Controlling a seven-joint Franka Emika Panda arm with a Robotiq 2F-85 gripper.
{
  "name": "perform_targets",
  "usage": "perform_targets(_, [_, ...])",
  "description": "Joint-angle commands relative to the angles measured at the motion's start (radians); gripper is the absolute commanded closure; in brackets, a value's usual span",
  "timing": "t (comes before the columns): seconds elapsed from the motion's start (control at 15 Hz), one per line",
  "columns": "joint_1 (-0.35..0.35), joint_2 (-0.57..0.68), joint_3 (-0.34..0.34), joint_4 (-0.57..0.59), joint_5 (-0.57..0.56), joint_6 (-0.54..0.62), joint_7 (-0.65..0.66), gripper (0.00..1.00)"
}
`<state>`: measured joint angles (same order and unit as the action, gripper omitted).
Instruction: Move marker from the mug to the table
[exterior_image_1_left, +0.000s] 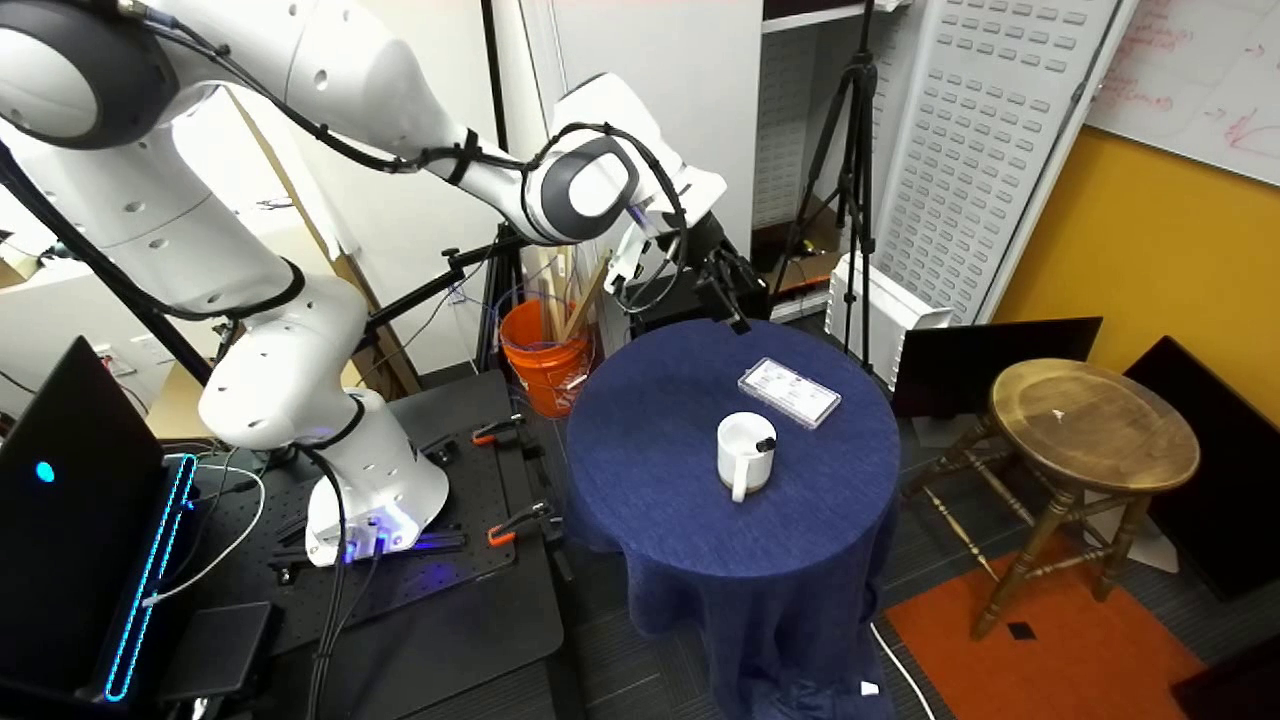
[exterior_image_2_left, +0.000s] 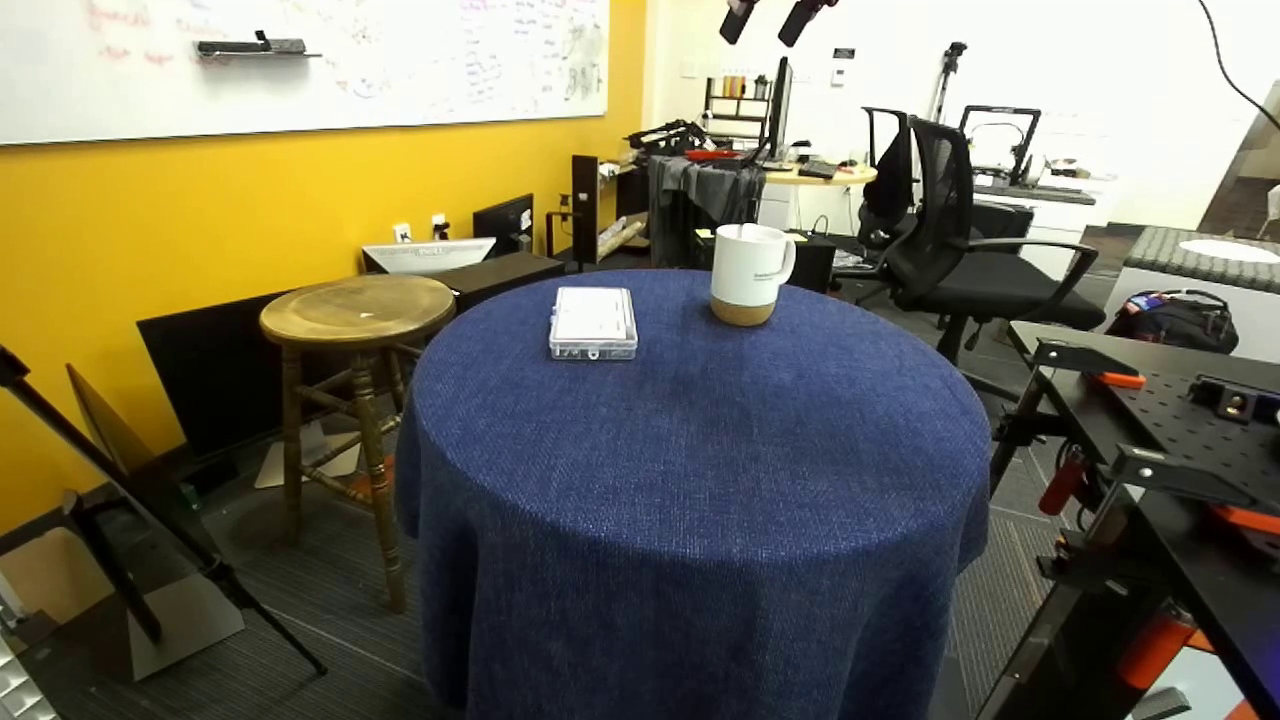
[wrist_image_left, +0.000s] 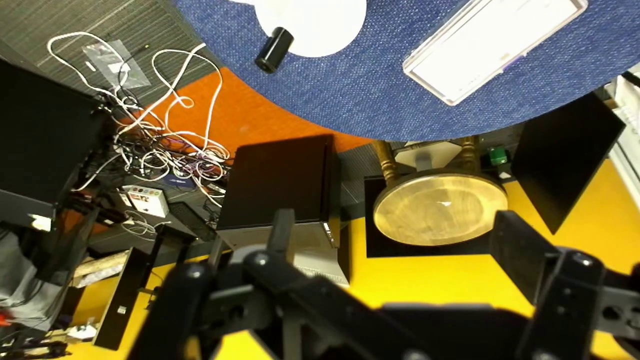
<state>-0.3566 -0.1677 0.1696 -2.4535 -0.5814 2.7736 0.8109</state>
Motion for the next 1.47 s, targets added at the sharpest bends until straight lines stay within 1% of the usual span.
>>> perform_targets(0.0, [0.002, 0.000, 0.000, 0.000, 0.000, 0.000, 0.000, 0.00])
perform_targets(0.13, [0.004, 0.000, 0.000, 0.000, 0.001, 0.000, 0.000, 0.00])
perform_targets(0.27, [-0.027, 0.008, 0.022, 0.003, -0.065, 0.034, 0.147, 0.00])
perform_targets(0.33, [-0.042, 0.016, 0.036, 0.005, -0.111, 0.046, 0.242, 0.00])
perform_targets(0.4, [-0.088, 0.005, 0.070, 0.004, -0.137, 0.052, 0.320, 0.00])
perform_targets(0.47, [-0.104, 0.005, 0.089, 0.004, -0.178, 0.054, 0.402, 0.00])
perform_targets(0.73, [-0.194, 0.004, 0.200, 0.010, -0.365, -0.005, 0.720, 0.00])
perform_targets(0.87, [-0.218, 0.009, 0.243, 0.009, -0.469, -0.036, 0.880, 0.00])
perform_targets(1.13, [-0.230, 0.083, 0.289, 0.026, -0.691, -0.097, 1.202, 0.00])
perform_targets(1.4, [-0.217, 0.202, 0.287, 0.067, -0.917, -0.175, 1.490, 0.00])
